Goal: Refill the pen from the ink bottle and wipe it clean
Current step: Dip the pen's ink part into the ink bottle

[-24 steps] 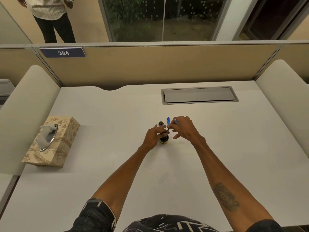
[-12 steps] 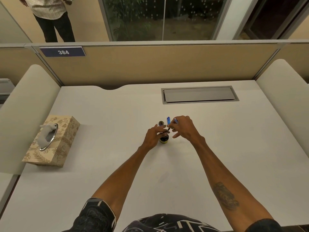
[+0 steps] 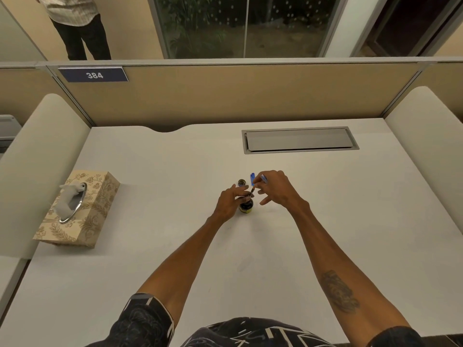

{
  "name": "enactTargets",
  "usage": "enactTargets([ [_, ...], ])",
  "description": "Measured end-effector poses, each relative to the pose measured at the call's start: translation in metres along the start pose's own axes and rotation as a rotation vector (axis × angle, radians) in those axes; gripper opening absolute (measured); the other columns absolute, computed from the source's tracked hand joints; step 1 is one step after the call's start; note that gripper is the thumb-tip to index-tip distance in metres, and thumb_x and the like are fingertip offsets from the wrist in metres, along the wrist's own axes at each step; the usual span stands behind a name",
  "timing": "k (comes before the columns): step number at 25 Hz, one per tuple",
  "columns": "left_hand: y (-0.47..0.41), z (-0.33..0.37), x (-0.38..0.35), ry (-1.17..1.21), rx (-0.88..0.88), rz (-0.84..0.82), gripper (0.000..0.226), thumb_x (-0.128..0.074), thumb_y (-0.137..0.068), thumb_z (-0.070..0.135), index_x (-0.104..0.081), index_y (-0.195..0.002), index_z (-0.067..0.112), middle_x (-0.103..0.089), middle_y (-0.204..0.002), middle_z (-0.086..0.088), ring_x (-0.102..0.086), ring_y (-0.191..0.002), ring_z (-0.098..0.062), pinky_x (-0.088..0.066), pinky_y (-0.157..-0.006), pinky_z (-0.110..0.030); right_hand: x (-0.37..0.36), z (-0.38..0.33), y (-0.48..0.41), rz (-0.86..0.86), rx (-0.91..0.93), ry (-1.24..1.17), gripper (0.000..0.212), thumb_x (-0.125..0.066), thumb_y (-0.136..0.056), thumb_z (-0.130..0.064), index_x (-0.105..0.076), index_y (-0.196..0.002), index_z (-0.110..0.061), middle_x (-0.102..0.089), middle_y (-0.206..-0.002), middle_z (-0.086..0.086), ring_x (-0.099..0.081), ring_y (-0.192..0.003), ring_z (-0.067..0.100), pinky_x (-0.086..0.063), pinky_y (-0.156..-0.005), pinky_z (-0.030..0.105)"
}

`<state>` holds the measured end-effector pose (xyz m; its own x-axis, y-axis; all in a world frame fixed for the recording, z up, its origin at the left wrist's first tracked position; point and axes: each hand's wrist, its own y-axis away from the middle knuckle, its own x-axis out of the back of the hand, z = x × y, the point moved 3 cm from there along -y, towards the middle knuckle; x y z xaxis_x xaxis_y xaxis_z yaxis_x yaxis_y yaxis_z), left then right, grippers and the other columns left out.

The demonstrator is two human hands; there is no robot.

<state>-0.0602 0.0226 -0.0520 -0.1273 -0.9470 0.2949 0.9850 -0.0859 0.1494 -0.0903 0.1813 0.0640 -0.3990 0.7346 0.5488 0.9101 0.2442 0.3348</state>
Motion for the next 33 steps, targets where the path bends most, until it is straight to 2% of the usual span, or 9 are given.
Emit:
enactTargets([
  [4,0.004,0.006,0.001,-0.01,0.061,0.022,0.023,-0.069,-0.091,0.017,-0.076,-0.112,0.017,-0.062,-0.137,-0.009,-0.028,-0.149,-0.03,-0.018,-0.123,-0.05,-0.002,0.001,0.0,0.033,-0.01,0.05,0.014,-0.063,-0.091,-0.013,-0.069,-0.095,-0.001,-0.07,-0.096,0.018,-0.072,-0.08,0.024,-0.062,-0.053,0.039],
  [6,0.006,0.007,0.001,-0.026,0.053,0.014,0.023,-0.068,-0.092,0.015,-0.075,-0.113,0.014,-0.06,-0.14,-0.008,-0.026,-0.15,-0.031,-0.018,-0.123,-0.049,-0.003,0.002,0.001,0.033,-0.018,0.07,0.015,-0.061,-0.093,-0.015,-0.067,-0.097,-0.003,-0.071,-0.094,0.017,-0.073,-0.078,0.023,-0.062,-0.053,0.039],
  [13,0.005,0.004,-0.001,-0.037,0.051,0.002,0.021,-0.068,-0.092,0.019,-0.076,-0.111,0.017,-0.063,-0.137,-0.005,-0.035,-0.147,-0.03,-0.018,-0.124,-0.049,-0.006,0.005,0.001,0.042,-0.037,0.065,0.016,-0.061,-0.095,-0.02,-0.063,-0.103,-0.006,-0.07,-0.097,0.014,-0.07,-0.07,0.017,-0.06,-0.046,0.032],
  [16,0.004,0.002,-0.001,-0.037,0.061,-0.008,0.02,-0.068,-0.091,0.021,-0.077,-0.109,0.018,-0.065,-0.134,-0.006,-0.039,-0.145,-0.031,-0.017,-0.124,-0.049,-0.006,0.004,0.002,0.028,-0.026,0.023,0.018,-0.065,-0.092,-0.019,-0.065,-0.105,-0.006,-0.069,-0.098,0.015,-0.071,-0.076,0.021,-0.06,-0.046,0.033],
  [19,0.005,-0.001,0.0,-0.017,0.058,-0.012,0.018,-0.068,-0.087,0.032,-0.078,-0.101,0.028,-0.071,-0.125,-0.004,-0.046,-0.14,-0.032,-0.018,-0.124,-0.05,-0.007,0.005,0.001,0.001,-0.044,-0.034,0.025,-0.071,-0.088,-0.016,-0.066,-0.109,-0.004,-0.07,-0.097,0.017,-0.072,-0.083,0.026,-0.059,-0.046,0.034],
  [24,0.004,-0.003,-0.001,-0.033,0.052,-0.022,0.021,-0.067,-0.082,0.044,-0.074,-0.102,0.042,-0.068,-0.13,-0.001,-0.044,-0.141,-0.031,-0.018,-0.124,-0.049,-0.01,0.006,0.0,0.002,-0.015,-0.003,0.009,-0.065,-0.091,-0.01,-0.068,-0.098,-0.005,-0.07,-0.098,0.02,-0.072,-0.085,0.027,-0.062,-0.054,0.04],
  [26,0.007,0.003,0.002,-0.012,0.066,-0.01,0.021,-0.069,-0.084,0.039,-0.075,-0.105,0.038,-0.067,-0.131,-0.003,-0.041,-0.143,-0.031,-0.018,-0.124,-0.047,-0.01,0.006,0.001,0.007,-0.002,0.003,0.009,-0.064,-0.091,-0.01,-0.068,-0.097,-0.005,-0.071,-0.096,0.02,-0.073,-0.084,0.026,-0.062,-0.055,0.042],
  [29,0.014,0.012,0.007,0.013,0.094,0.007,0.028,-0.071,-0.09,0.022,-0.074,-0.117,0.02,-0.064,-0.135,-0.006,-0.031,-0.147,-0.019,-0.018,-0.124,-0.041,-0.009,0.004,0.002,0.014,0.017,0.011,0.011,-0.063,-0.092,-0.011,-0.068,-0.1,-0.004,-0.07,-0.096,0.018,-0.073,-0.083,0.025,-0.063,-0.056,0.042],
  [33,0.023,0.018,0.012,-0.038,0.088,0.031,0.037,-0.064,-0.095,0.018,-0.064,-0.132,0.023,-0.058,-0.142,-0.003,-0.024,-0.151,-0.027,-0.023,-0.12,-0.04,-0.007,0.002,0.004,0.035,0.049,0.014,0.011,-0.063,-0.093,-0.011,-0.068,-0.099,-0.004,-0.071,-0.095,0.017,-0.073,-0.082,0.024,-0.063,-0.056,0.043],
])
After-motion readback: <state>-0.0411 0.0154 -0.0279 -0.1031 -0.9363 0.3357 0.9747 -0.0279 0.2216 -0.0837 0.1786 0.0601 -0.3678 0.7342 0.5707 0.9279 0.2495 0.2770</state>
